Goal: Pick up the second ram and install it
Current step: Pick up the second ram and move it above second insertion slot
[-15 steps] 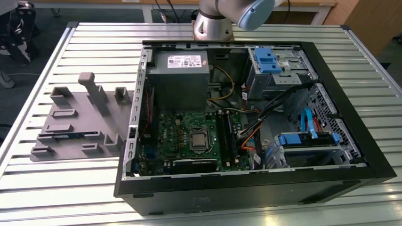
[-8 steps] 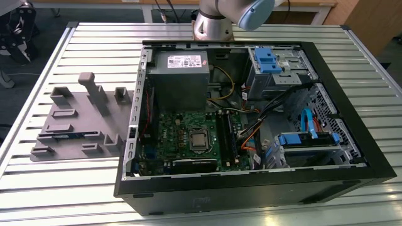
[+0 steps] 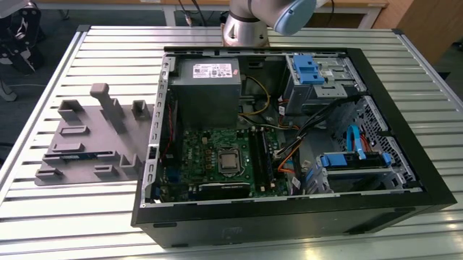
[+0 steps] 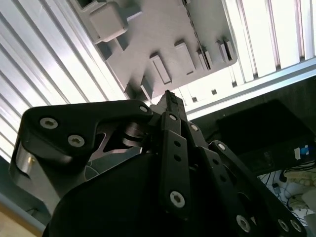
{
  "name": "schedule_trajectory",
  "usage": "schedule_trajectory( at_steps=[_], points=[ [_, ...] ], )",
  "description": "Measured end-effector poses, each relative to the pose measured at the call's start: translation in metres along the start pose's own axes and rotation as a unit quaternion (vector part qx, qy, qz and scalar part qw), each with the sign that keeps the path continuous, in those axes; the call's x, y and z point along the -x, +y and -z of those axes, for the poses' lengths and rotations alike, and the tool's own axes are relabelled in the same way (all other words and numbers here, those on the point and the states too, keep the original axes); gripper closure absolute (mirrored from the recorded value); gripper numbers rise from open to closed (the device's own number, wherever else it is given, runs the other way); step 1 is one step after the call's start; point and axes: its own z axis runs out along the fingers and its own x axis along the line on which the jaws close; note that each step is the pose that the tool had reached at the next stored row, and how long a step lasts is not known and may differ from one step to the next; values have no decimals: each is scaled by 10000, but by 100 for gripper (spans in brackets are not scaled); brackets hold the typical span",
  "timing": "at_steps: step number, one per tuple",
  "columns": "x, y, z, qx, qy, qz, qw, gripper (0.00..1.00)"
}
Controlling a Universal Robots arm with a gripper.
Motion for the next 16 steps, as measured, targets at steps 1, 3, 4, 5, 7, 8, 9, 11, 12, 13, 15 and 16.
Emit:
schedule_trajectory(
  at_steps=[1, 3, 4, 5, 7, 8, 9, 11, 12, 13, 15, 16],
  points=[
    [0, 0, 0, 1, 2, 49, 10000, 89],
    [0, 0, -2, 4, 6, 149, 9999, 89],
    [0, 0, -2, 5, 9, 201, 9998, 89],
    [0, 0, -3, 6, 11, 261, 9997, 89],
    [0, -1, -3, 9, 17, 371, 9993, 89],
    [-1, 0, -3, 10, 19, 426, 9991, 89],
    [-1, -1, -4, 12, 22, 481, 9988, 89],
    [-1, -1, -6, 14, 26, 591, 9982, 89],
    [-1, -1, -6, 16, 29, 645, 9979, 89],
    [-1, -2, -7, 17, 31, 700, 9975, 89],
    [-2, -2, -9, 20, 36, 818, 9966, 89],
    [-2, -2, -10, 21, 39, 883, 9961, 89]
  ],
)
